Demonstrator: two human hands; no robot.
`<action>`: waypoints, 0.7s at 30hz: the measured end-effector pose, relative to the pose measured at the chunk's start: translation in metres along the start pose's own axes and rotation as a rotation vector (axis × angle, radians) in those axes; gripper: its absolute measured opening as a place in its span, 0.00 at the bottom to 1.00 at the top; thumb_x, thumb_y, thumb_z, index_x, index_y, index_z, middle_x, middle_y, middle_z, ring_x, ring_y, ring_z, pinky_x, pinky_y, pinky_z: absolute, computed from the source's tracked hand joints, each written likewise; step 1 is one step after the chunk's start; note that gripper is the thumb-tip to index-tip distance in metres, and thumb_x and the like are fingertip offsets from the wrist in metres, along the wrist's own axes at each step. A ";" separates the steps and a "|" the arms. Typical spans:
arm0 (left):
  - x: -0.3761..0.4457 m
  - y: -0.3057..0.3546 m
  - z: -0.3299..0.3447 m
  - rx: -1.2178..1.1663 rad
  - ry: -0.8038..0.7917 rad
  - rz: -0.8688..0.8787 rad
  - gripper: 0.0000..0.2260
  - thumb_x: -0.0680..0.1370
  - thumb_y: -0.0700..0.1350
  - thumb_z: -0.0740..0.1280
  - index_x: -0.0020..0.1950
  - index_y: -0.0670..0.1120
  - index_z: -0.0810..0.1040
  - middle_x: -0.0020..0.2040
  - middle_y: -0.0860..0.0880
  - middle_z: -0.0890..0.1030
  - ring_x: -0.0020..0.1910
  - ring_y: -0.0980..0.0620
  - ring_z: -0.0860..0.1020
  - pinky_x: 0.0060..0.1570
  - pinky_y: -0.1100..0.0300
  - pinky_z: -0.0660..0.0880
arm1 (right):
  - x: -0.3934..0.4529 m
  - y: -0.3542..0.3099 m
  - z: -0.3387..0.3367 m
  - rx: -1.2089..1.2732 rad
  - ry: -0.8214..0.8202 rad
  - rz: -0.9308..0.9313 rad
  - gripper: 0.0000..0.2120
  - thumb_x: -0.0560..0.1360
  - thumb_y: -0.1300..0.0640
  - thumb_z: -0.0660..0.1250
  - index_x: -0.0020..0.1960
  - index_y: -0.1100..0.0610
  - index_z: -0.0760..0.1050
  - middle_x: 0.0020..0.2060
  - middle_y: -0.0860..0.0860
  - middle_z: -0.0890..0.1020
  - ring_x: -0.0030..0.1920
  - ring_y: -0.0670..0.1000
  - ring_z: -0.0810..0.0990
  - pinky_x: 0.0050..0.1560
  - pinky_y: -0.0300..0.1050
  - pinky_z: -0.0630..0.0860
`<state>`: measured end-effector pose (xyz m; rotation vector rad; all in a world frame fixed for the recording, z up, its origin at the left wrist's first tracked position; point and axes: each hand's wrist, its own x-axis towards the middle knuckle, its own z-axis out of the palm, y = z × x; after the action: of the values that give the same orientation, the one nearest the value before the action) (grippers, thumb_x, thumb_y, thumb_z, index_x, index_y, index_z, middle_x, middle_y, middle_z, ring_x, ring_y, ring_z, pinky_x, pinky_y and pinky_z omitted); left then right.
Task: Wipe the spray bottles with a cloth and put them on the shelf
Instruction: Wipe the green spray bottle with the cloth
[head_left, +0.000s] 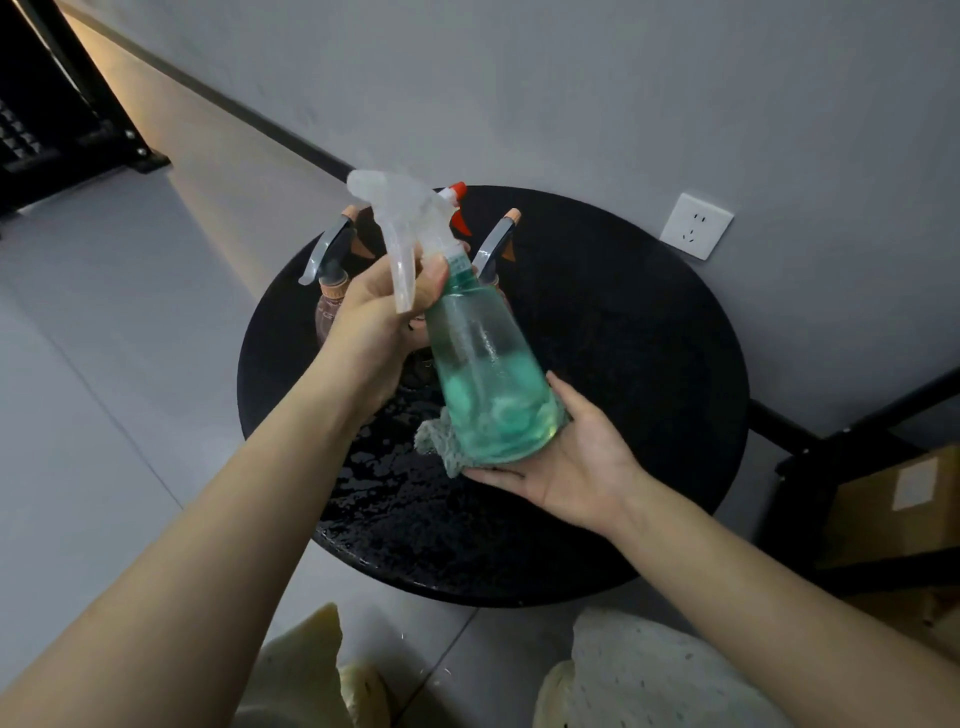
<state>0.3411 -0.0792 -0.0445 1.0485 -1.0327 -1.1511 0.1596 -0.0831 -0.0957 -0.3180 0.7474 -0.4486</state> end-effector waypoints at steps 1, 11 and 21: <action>0.000 0.001 0.004 0.023 -0.003 0.015 0.12 0.75 0.45 0.62 0.55 0.41 0.76 0.49 0.48 0.81 0.49 0.51 0.80 0.51 0.51 0.79 | 0.001 0.001 -0.002 0.024 0.009 0.010 0.27 0.79 0.39 0.51 0.66 0.56 0.72 0.59 0.62 0.78 0.58 0.62 0.78 0.57 0.61 0.75; 0.015 -0.013 0.025 0.176 0.069 0.030 0.08 0.73 0.48 0.66 0.49 0.49 0.79 0.44 0.47 0.80 0.45 0.49 0.79 0.50 0.50 0.77 | -0.005 -0.004 -0.027 0.055 0.155 -0.080 0.20 0.79 0.50 0.57 0.63 0.63 0.73 0.58 0.64 0.79 0.59 0.63 0.77 0.57 0.61 0.74; 0.074 -0.059 0.083 0.214 0.074 -0.006 0.11 0.74 0.41 0.70 0.56 0.43 0.78 0.47 0.50 0.81 0.51 0.50 0.80 0.52 0.55 0.77 | -0.008 -0.024 -0.063 0.169 0.375 -0.203 0.17 0.79 0.54 0.60 0.64 0.62 0.72 0.58 0.61 0.78 0.58 0.60 0.78 0.50 0.57 0.77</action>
<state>0.2579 -0.1664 -0.0802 1.2541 -1.1117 -1.0145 0.1030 -0.1075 -0.1248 -0.1520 1.0393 -0.7718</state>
